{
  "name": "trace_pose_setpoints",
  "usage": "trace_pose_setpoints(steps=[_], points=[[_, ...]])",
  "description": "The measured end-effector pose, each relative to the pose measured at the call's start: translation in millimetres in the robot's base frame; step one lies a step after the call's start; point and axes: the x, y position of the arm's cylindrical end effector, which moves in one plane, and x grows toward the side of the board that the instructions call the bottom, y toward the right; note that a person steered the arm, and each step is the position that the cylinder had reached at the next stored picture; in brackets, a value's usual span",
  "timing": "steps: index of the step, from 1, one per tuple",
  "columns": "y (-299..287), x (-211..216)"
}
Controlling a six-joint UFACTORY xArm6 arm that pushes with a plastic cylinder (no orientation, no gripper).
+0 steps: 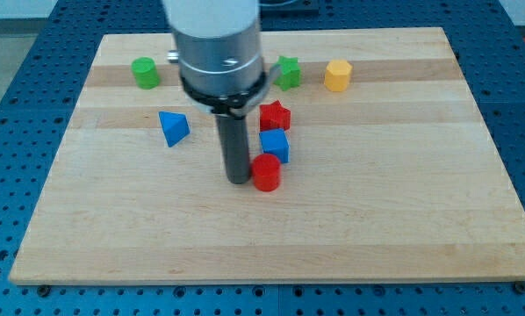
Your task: Place your arm below the yellow heart
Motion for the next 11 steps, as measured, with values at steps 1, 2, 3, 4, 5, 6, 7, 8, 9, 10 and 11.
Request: trace_pose_setpoints(steps=[1, 2, 3, 4, 5, 6, 7, 8, 9, 10, 11], points=[[15, 0], [15, 0], [-17, -10], [-24, -12], [-27, -26], [-27, -46], [-28, -65], [-31, -89], [-38, -121], [-39, -133], [-73, -135]])
